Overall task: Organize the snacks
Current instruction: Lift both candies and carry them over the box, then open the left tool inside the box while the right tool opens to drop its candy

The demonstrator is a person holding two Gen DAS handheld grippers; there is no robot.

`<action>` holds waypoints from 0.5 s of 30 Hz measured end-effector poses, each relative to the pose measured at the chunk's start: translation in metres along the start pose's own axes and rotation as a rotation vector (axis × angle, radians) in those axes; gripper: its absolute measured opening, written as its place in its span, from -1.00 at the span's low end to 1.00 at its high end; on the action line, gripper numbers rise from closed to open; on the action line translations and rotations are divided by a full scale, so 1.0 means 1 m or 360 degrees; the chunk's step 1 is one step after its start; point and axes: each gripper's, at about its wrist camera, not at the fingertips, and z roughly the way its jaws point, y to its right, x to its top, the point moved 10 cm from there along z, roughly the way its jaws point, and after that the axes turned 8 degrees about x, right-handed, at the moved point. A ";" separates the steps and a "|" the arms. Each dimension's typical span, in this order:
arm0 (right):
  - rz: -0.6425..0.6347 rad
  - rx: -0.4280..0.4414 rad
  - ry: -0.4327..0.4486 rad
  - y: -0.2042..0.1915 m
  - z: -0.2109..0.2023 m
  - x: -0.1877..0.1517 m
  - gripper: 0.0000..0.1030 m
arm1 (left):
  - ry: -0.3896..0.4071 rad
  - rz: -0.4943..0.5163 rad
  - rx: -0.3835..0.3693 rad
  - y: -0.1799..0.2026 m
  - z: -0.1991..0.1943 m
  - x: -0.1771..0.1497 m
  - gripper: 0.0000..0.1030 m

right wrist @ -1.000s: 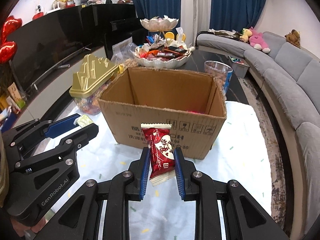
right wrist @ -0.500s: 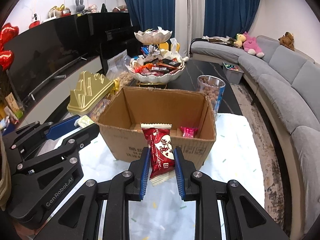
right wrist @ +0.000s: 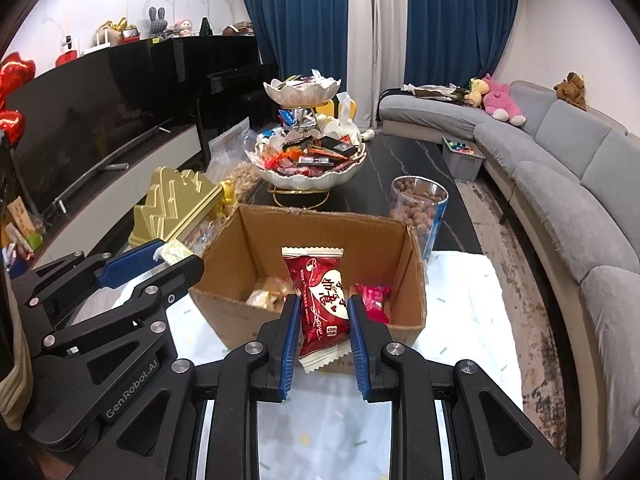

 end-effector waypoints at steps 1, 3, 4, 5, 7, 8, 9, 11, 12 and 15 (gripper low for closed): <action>-0.0003 -0.0002 0.0003 0.000 0.001 0.003 -0.51 | 0.0000 -0.0002 0.0001 -0.001 0.002 0.002 -0.40; -0.0006 -0.0001 0.0008 0.001 0.004 0.007 -0.51 | -0.0001 -0.0009 0.0002 -0.002 0.007 0.005 -0.40; -0.0007 -0.0001 0.0010 0.000 0.005 0.009 -0.51 | 0.0000 -0.0011 0.0004 -0.003 0.010 0.006 -0.40; -0.0009 -0.0003 0.0012 0.001 0.007 0.012 -0.51 | 0.0000 -0.0013 0.0004 -0.003 0.012 0.008 -0.40; -0.0008 -0.0003 0.0013 0.002 0.010 0.015 -0.51 | -0.0002 -0.0016 0.0003 -0.004 0.016 0.011 -0.40; -0.0009 -0.0004 0.0013 0.002 0.010 0.015 -0.51 | -0.0003 -0.0018 0.0004 -0.004 0.019 0.013 -0.40; -0.0010 -0.0004 0.0014 0.002 0.010 0.015 -0.51 | -0.0005 -0.0020 0.0004 -0.004 0.021 0.015 -0.40; -0.0014 -0.0006 0.0016 0.004 0.013 0.019 -0.51 | -0.0008 -0.0023 0.0004 -0.005 0.025 0.017 -0.40; -0.0017 -0.0009 0.0017 0.005 0.014 0.021 -0.51 | -0.0007 -0.0021 0.0005 -0.006 0.027 0.019 -0.40; -0.0018 -0.0009 0.0015 0.007 0.020 0.026 -0.51 | -0.0008 -0.0016 0.0005 -0.007 0.032 0.023 -0.40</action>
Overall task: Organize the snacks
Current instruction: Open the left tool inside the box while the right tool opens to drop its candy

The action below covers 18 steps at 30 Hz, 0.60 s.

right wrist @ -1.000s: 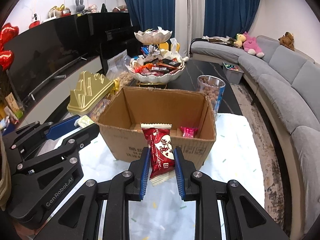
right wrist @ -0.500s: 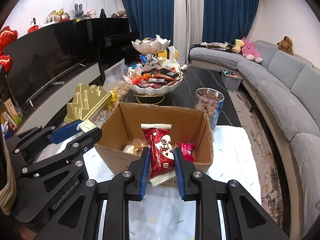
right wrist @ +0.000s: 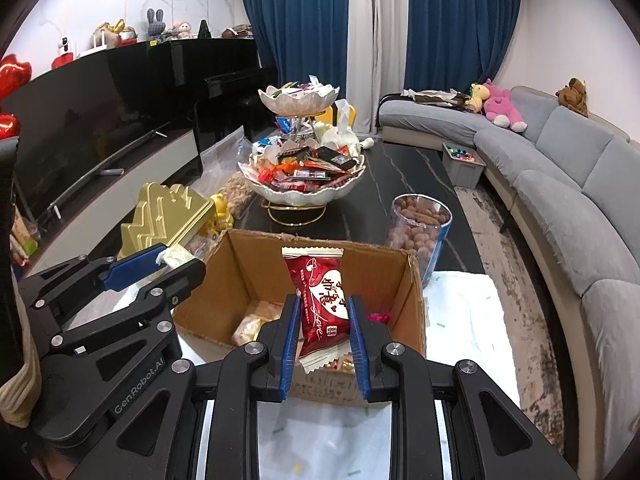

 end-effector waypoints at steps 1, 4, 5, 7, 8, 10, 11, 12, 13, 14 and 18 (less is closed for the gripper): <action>-0.0001 0.0000 -0.0002 0.001 0.002 0.002 -0.51 | -0.0001 0.0001 0.0000 0.000 0.002 0.001 -0.40; 0.0000 -0.0001 -0.0008 0.002 0.008 0.003 -0.51 | -0.0006 0.0005 -0.0003 0.001 0.008 0.003 -0.40; 0.0001 -0.0002 -0.0010 0.003 0.010 0.003 -0.51 | -0.0008 0.0007 -0.0002 0.002 0.010 0.004 -0.40; 0.0008 0.0000 -0.0017 0.004 0.013 0.004 -0.51 | -0.0014 0.0008 -0.0004 0.003 0.015 0.004 -0.40; 0.0010 0.0000 -0.0020 0.004 0.016 0.004 -0.51 | -0.0019 0.0008 -0.0006 0.002 0.018 0.004 -0.40; 0.0010 0.0002 -0.0028 0.005 0.020 0.004 -0.51 | -0.0029 0.0010 -0.0010 0.003 0.024 0.005 -0.40; 0.0011 0.0003 -0.0032 0.006 0.023 0.005 -0.51 | -0.0033 0.0012 -0.0011 0.004 0.026 0.004 -0.40; 0.0013 0.0003 -0.0034 0.006 0.025 0.005 -0.51 | -0.0039 0.0012 -0.0010 0.004 0.029 0.004 -0.40; 0.0017 0.0005 -0.0038 0.007 0.028 0.006 -0.51 | -0.0044 0.0011 -0.0009 0.004 0.032 0.004 -0.40; 0.0019 0.0006 -0.0041 0.008 0.031 0.006 -0.51 | -0.0050 0.0009 -0.0009 0.004 0.035 0.003 -0.40; 0.0041 0.0010 -0.0056 0.012 0.040 0.006 -0.51 | -0.0072 -0.0001 -0.0007 0.003 0.047 0.003 -0.40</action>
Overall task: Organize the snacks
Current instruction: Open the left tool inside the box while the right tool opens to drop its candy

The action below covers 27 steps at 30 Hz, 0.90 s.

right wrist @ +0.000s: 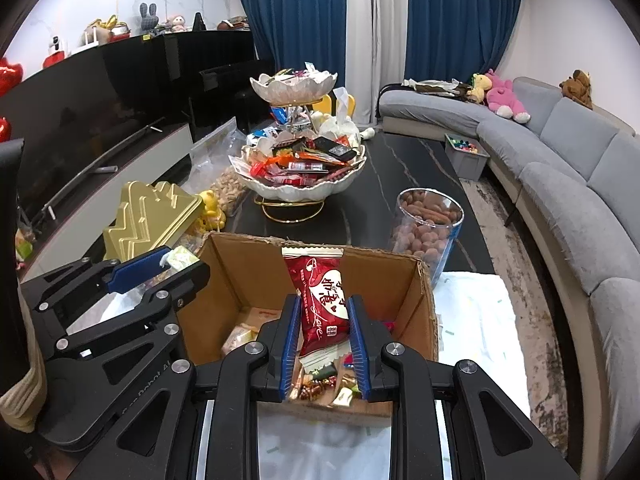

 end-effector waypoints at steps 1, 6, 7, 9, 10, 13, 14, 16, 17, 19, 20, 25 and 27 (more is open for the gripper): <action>0.0005 0.0000 -0.0004 0.001 0.002 0.000 -0.51 | -0.0005 -0.0002 0.0000 0.000 0.003 0.000 -0.40; 0.0039 0.0008 -0.0034 0.007 0.013 -0.001 -0.50 | -0.0026 -0.0005 -0.0003 0.000 0.015 0.000 -0.39; 0.0042 0.0010 -0.0039 0.008 0.015 -0.002 -0.50 | -0.0030 -0.0005 -0.0004 0.000 0.017 0.000 -0.39; 0.0042 0.0013 -0.0049 0.008 0.019 -0.002 -0.50 | -0.0041 -0.0006 -0.0009 0.000 0.021 -0.001 -0.38; 0.0042 0.0015 -0.0056 0.008 0.021 -0.003 -0.49 | -0.0044 -0.0006 -0.0012 0.000 0.022 -0.002 -0.37; 0.0031 0.0021 -0.0061 0.007 0.024 -0.002 -0.49 | -0.0059 -0.0023 -0.0014 -0.001 0.026 -0.003 -0.27; 0.0019 0.0013 -0.0059 0.006 0.024 -0.001 -0.48 | -0.0063 -0.0027 -0.0016 -0.001 0.026 -0.003 -0.20; -0.0005 -0.0012 -0.0053 0.006 0.023 0.001 -0.37 | -0.0067 -0.0035 -0.0009 -0.003 0.027 -0.004 -0.05; -0.0007 -0.0016 -0.0046 0.006 0.022 0.001 -0.19 | -0.0067 -0.0038 -0.0002 -0.005 0.026 -0.005 0.03; 0.0000 -0.0031 -0.0035 0.008 0.021 0.003 -0.08 | -0.0070 -0.0051 0.0013 -0.009 0.026 -0.006 0.13; 0.0005 -0.0038 -0.0034 0.009 0.020 0.003 0.00 | -0.0073 -0.0061 0.0021 -0.011 0.025 -0.006 0.21; 0.0037 -0.0071 -0.0018 0.014 0.014 0.003 0.26 | -0.0064 -0.0108 0.0062 -0.022 0.020 -0.006 0.48; 0.0041 -0.0074 -0.0019 0.014 0.012 0.003 0.30 | -0.0065 -0.0110 0.0073 -0.023 0.017 -0.007 0.54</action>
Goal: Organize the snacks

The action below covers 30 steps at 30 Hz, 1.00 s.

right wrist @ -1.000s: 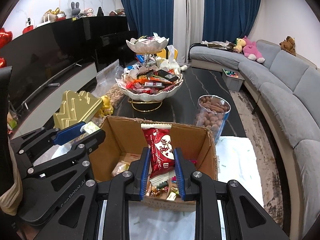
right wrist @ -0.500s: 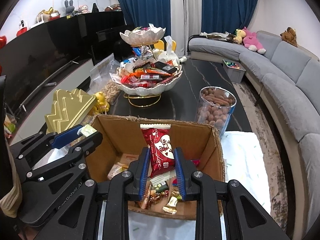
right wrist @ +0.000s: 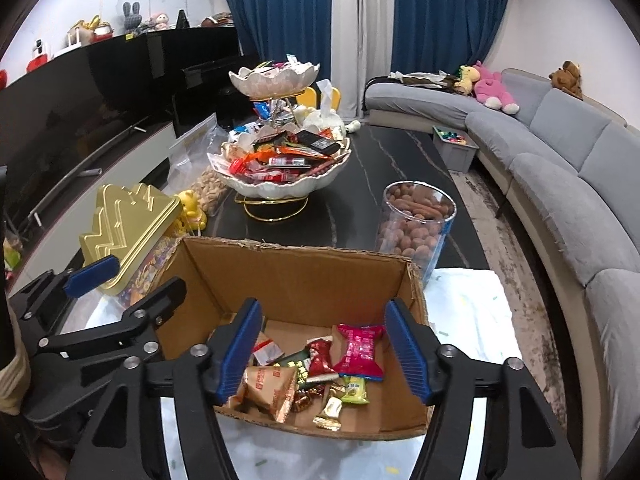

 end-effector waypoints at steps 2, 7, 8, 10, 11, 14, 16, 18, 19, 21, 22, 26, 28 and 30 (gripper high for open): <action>0.0003 0.0001 0.0002 0.000 -0.003 0.000 0.30 | 0.0007 0.0005 0.0004 0.000 -0.004 0.001 0.55; 0.0001 -0.0009 0.0016 -0.002 -0.014 -0.001 0.30 | 0.0027 0.0015 0.0019 -0.001 -0.016 0.001 0.60; -0.0001 -0.0010 0.0021 -0.003 -0.018 -0.002 0.30 | 0.0029 0.0015 0.0020 -0.002 -0.019 0.001 0.61; 0.0000 -0.0012 0.0028 -0.003 -0.022 -0.002 0.30 | 0.0039 0.0018 0.0021 -0.002 -0.025 0.002 0.62; 0.0001 -0.0013 0.0032 -0.003 -0.026 -0.003 0.30 | 0.0045 0.0020 0.0021 -0.002 -0.028 0.002 0.62; 0.0003 -0.0016 0.0042 -0.004 -0.036 -0.005 0.30 | 0.0064 0.0027 0.0024 -0.003 -0.040 0.002 0.64; 0.0003 -0.0020 0.0046 -0.005 -0.042 -0.007 0.30 | 0.0078 0.0032 0.0028 -0.003 -0.050 0.002 0.66; 0.0012 -0.0023 0.0055 -0.005 -0.050 -0.009 0.30 | 0.0090 0.0037 0.0029 -0.003 -0.057 0.002 0.68; 0.0022 -0.0023 0.0060 -0.005 -0.055 -0.011 0.30 | 0.0096 0.0041 0.0033 -0.003 -0.063 0.001 0.69; 0.0033 -0.0028 0.0067 -0.005 -0.062 -0.012 0.30 | 0.0104 0.0042 0.0039 -0.004 -0.072 0.000 0.73; 0.0036 -0.0031 0.0070 -0.005 -0.066 -0.013 0.30 | 0.0105 0.0036 0.0035 -0.004 -0.076 -0.001 0.74; 0.0045 -0.0042 0.0073 -0.006 -0.082 -0.019 0.30 | 0.0107 0.0022 0.0048 -0.009 -0.092 -0.006 0.75; 0.0044 -0.0052 0.0076 -0.006 -0.088 -0.022 0.30 | 0.0100 0.0021 0.0060 -0.010 -0.097 -0.010 0.75; 0.0039 -0.0066 0.0078 -0.007 -0.094 -0.025 0.41 | 0.0094 0.0014 0.0062 -0.012 -0.102 -0.013 0.75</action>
